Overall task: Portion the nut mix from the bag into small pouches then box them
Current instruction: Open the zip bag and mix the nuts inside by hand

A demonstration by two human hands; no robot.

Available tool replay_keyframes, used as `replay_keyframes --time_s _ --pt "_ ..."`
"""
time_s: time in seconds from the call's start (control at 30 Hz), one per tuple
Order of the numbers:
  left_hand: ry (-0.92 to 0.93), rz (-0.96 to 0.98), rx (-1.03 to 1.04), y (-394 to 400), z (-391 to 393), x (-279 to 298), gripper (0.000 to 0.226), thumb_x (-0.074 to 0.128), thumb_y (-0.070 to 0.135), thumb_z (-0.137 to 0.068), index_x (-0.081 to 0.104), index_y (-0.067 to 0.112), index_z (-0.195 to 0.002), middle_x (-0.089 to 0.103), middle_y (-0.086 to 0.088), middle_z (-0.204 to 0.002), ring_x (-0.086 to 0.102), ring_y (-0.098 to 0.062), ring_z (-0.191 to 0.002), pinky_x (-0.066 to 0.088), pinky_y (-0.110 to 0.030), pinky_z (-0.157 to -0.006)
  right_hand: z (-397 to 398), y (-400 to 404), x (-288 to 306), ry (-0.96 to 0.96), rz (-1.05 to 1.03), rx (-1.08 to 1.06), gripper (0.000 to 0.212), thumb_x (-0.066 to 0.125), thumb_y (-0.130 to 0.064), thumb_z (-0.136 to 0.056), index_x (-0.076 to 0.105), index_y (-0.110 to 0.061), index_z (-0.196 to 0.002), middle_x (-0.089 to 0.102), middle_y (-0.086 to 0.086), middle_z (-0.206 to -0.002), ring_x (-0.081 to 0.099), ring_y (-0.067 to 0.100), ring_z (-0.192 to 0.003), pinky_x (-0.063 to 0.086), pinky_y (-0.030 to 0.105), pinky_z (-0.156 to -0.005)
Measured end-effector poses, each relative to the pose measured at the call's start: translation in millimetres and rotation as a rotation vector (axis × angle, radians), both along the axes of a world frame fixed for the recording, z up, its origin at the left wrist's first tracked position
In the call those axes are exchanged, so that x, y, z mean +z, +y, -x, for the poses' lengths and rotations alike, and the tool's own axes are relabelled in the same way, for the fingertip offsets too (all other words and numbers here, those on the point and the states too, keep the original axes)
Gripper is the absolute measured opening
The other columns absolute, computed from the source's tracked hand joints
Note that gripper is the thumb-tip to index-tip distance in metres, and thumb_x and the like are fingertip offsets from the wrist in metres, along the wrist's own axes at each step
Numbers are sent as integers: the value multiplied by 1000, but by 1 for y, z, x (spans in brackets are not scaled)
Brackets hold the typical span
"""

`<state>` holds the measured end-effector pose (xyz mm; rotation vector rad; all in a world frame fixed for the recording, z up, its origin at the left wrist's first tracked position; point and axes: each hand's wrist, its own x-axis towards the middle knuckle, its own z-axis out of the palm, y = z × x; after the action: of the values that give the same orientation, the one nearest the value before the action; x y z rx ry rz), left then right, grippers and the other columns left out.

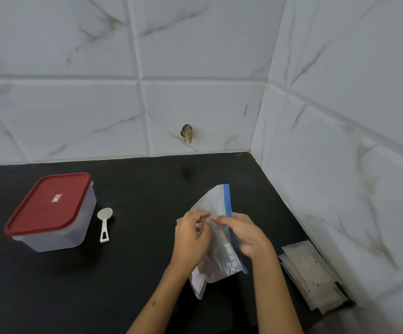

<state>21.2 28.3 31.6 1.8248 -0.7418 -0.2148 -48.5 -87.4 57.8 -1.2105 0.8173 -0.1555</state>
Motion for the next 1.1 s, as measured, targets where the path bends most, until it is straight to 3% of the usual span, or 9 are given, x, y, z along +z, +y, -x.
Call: replay_keyframes --time_s 0.13,0.27,0.37,0.47,0.57,0.73,0.97,1.1 --pt "-24 45 15 -4 -4 8 19 56 9 -94 68 12 -108 62 2 -110 60 0 -88 46 -5 -71 -2 3 8 40 209 -62 20 71 -13 -82 67 -4 -98 71 13 -94 69 24 -86 57 34 -73" --pt "12 82 37 -10 -6 19 16 57 15 -94 69 18 -104 64 3 -103 63 -4 -84 49 -9 -69 -2 2 15 29 434 -100 5 70 -18 -83 68 -15 -88 71 4 -87 68 18 -82 56 30 -72" --pt "124 108 11 -16 -7 32 13 58 24 -94 69 29 -90 70 6 -88 68 -9 -75 58 -25 -71 -2 3 23 -17 562 -87 3 68 -21 -85 71 -22 -87 71 0 -81 68 16 -80 56 28 -72" --pt "287 128 16 -23 -10 44 20 62 31 -92 73 15 -87 72 -1 -79 71 -15 -67 61 -34 -69 -5 7 30 -54 639 -40 10 64 -22 -87 74 -24 -86 72 0 -77 69 15 -77 57 28 -72" --pt "420 147 48 -25 -18 52 26 71 32 -85 74 6 -87 73 -9 -80 72 -18 -65 61 -32 -63 -8 7 35 -46 648 14 15 60 -21 -91 75 -22 -89 72 0 -80 69 16 -80 58 32 -76" --pt "469 117 69 -19 -31 62 20 75 23 -82 74 3 -85 73 -11 -76 72 -18 -62 57 -23 -56 -21 4 41 -8 537 22 30 49 -26 -93 72 -8 -86 70 15 -91 66 31 -93 52 45 -88" --pt "474 103 144 -17 -43 71 23 66 22 -88 73 5 -75 73 -12 -76 72 -22 -68 57 -23 -56 -44 11 52 -36 476 -34 25 61 -33 -90 71 -10 -89 72 7 -87 70 20 -84 56 36 -84" --pt "551 130 165 -16 -46 72 25 62 19 -90 72 1 -76 73 -14 -76 73 -25 -71 60 -31 -64 -52 15 55 -21 454 -56 20 66 -27 -87 71 -9 -94 72 7 -88 71 19 -80 58 34 -79"
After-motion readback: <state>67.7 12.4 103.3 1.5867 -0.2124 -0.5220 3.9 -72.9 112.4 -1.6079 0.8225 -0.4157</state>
